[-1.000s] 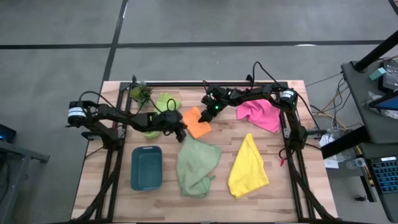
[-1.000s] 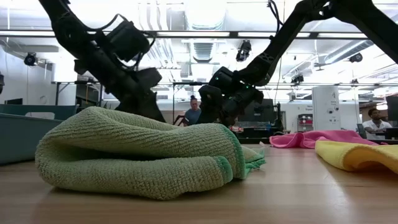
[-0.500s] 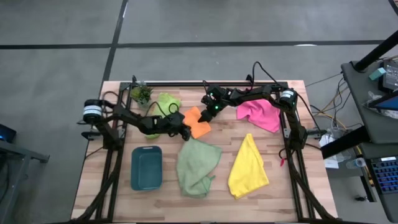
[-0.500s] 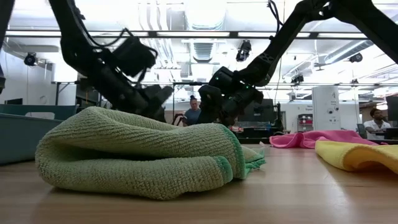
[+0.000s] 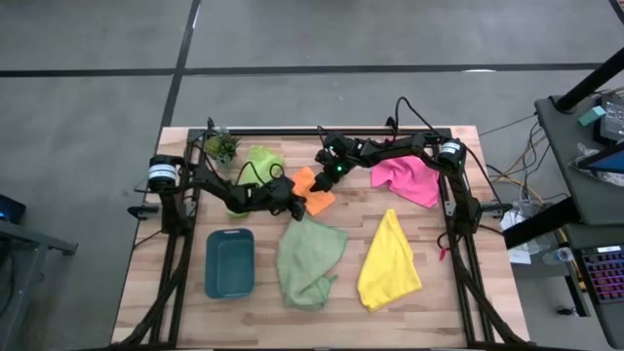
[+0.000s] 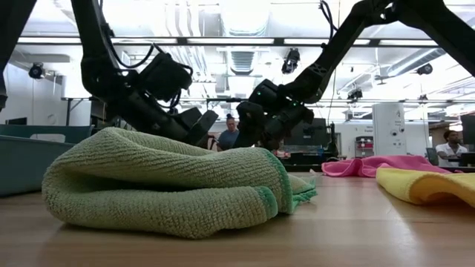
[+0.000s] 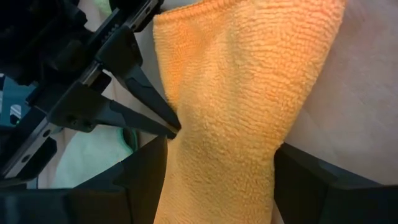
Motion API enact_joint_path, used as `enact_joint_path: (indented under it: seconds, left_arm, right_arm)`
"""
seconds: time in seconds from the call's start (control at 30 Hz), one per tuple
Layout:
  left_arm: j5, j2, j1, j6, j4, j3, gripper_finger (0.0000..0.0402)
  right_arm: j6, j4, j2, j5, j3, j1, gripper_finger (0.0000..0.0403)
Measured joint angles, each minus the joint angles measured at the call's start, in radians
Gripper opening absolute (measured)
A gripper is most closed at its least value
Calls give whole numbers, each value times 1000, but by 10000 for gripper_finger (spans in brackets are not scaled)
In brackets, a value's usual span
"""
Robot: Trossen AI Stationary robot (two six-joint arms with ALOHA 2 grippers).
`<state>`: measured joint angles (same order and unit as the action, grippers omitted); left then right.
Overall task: Fold microfiber towels
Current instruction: Put the orange microfiber cloth into the blue bin
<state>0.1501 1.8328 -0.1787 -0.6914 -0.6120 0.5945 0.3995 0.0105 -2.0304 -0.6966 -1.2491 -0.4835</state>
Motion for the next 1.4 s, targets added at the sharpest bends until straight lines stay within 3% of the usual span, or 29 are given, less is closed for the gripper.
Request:
enact_joint_path:
  seconds: [0.27, 0.9, 1.23, 1.4]
  left_arm:
    - [-1, 0, 0, 0, 7, -3, 20]
    - [-9, -1, 0, 51, -32, -6, 20]
    - [-86, -163, 4, 151, -9, -27, 20]
    - [-96, -309, 6, 188, 118, -31, 20]
  right_arm:
    - [-15, -3, 0, -18, 0, 0, 212]
    - [-34, -16, 29, -52, 1, -11, 18]
    - [-73, -81, 113, -51, 2, -23, 13]
    - [-72, -88, 159, -50, 3, -24, 13]
